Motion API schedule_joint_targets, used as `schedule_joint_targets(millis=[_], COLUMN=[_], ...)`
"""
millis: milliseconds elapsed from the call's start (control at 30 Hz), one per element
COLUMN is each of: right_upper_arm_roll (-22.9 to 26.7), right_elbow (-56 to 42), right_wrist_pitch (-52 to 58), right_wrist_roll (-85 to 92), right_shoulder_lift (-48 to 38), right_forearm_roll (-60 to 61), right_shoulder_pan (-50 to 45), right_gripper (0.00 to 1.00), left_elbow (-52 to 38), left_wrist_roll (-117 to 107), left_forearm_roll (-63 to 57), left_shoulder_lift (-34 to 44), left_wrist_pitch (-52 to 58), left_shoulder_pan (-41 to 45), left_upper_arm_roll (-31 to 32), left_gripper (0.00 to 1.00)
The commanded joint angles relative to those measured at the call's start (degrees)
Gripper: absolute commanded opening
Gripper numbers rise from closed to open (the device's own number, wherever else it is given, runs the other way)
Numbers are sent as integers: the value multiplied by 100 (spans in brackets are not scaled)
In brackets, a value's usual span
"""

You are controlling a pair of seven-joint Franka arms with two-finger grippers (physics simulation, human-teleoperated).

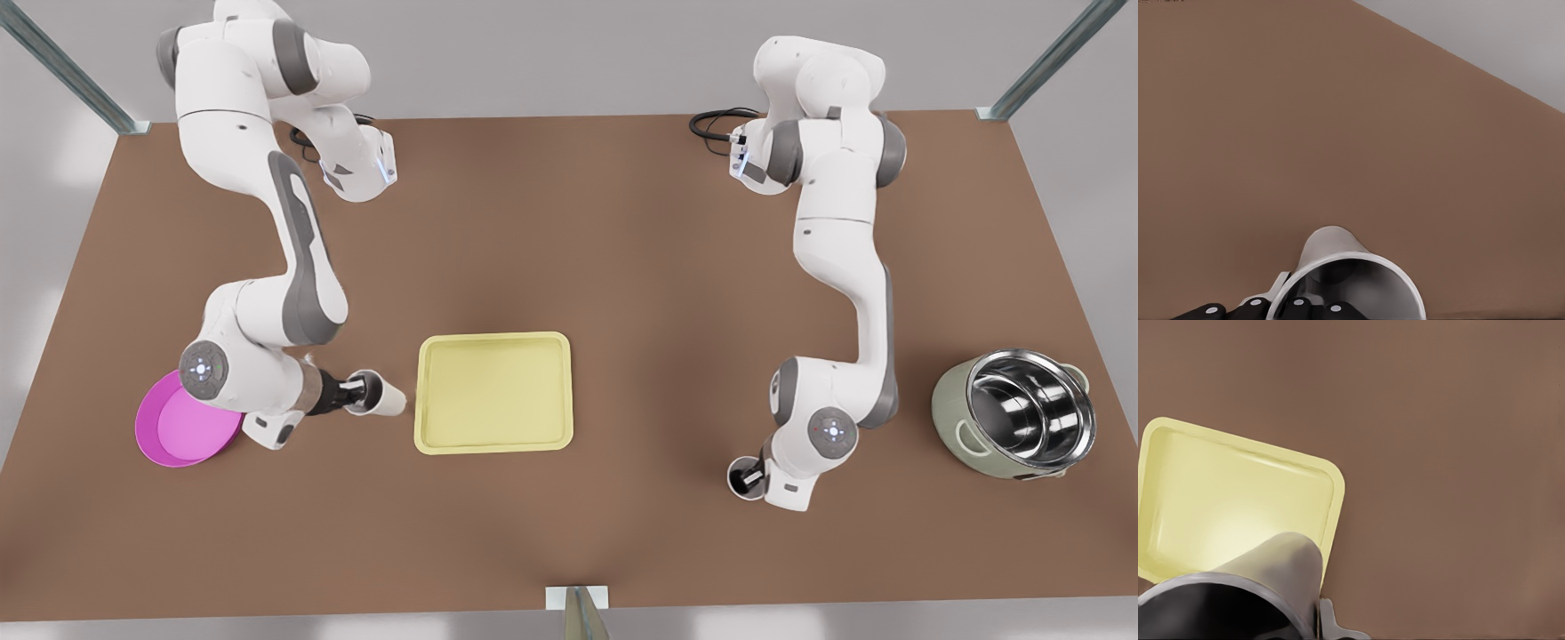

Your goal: Use the left arm to pick up the white IKEA cup from the tray and place it on the middle-left position; use the right arm to pick up the white IKEA cup from the tray and place it on the middle-right position

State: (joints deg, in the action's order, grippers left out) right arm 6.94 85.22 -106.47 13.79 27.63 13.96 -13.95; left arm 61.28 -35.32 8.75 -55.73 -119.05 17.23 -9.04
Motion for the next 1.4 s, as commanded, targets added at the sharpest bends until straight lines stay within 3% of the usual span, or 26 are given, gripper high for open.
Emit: schedule_joint_targets(millis=[0,67,100,133,400,533,600,633,667,700,733,833,933,1167,1200,1267,1367], right_upper_arm_roll=[-8,1,62,106,317,343,343,326,326,326,308,299,291,273,273,273,273], right_elbow=[-67,-67,-67,-59,-120,-155,-173,-173,-173,-173,-173,-173,-173,-182,-190,-234,-243], right_wrist_pitch=[-111,-726,-946,-1130,-1825,-2335,-2379,-2440,-2449,-2458,-2458,-2458,-2466,-2546,-2546,-2546,-2546], right_wrist_roll=[1108,1345,1424,1618,1881,1881,1881,1881,1881,1881,1881,1881,1872,1881,1881,1881,1872], right_shoulder_lift=[85,269,357,480,990,1350,1464,1473,1500,1500,1500,1500,1500,1623,1623,1631,1631], right_forearm_roll=[-755,-1062,-1194,-1212,-1221,-1203,-1194,-1194,-1194,-1185,-1185,-1133,-1124,-974,-974,-913,-895], right_shoulder_pan=[33,41,41,41,85,156,182,208,208,217,279,305,305,305,305,314,305], right_gripper=[0,0,0,0,0,0,0,0,0,0,0,0,17,22,25,46,55], left_elbow=[-2,-2,-2,7,25,16,33,244,935,2984,3733,3707,3576,3435,3435,3435,3435], left_wrist_roll=[2591,2600,2600,2617,2802,3039,3180,3267,3723,3979,3937,3822,3804,3813,3804,3813,3795], left_forearm_roll=[364,364,356,347,207,-453,-321,-93,-84,-215,-391,-409,-409,-418,-418,-383,-365], left_shoulder_lift=[-35,-123,-123,-123,-26,650,1564,2232,2924,4182,4614,4580,4536,4342,4342,4325,4360], left_wrist_pitch=[-365,-541,-558,-655,-462,1049,2516,3484,3495,1879,1271,1305,1296,1226,1226,1208,1226], left_shoulder_pan=[-18,-9,-9,0,61,62,53,70,62,62,70,132,132,123,132,79,62], left_upper_arm_roll=[-2,-2,-2,-2,-45,-63,-2,7,7,-10,-10,7,7,-2,-2,-19,-63], left_gripper=[5,5,45,100,100,100,100,100,100,100,100,100,100,100,100,100,100])
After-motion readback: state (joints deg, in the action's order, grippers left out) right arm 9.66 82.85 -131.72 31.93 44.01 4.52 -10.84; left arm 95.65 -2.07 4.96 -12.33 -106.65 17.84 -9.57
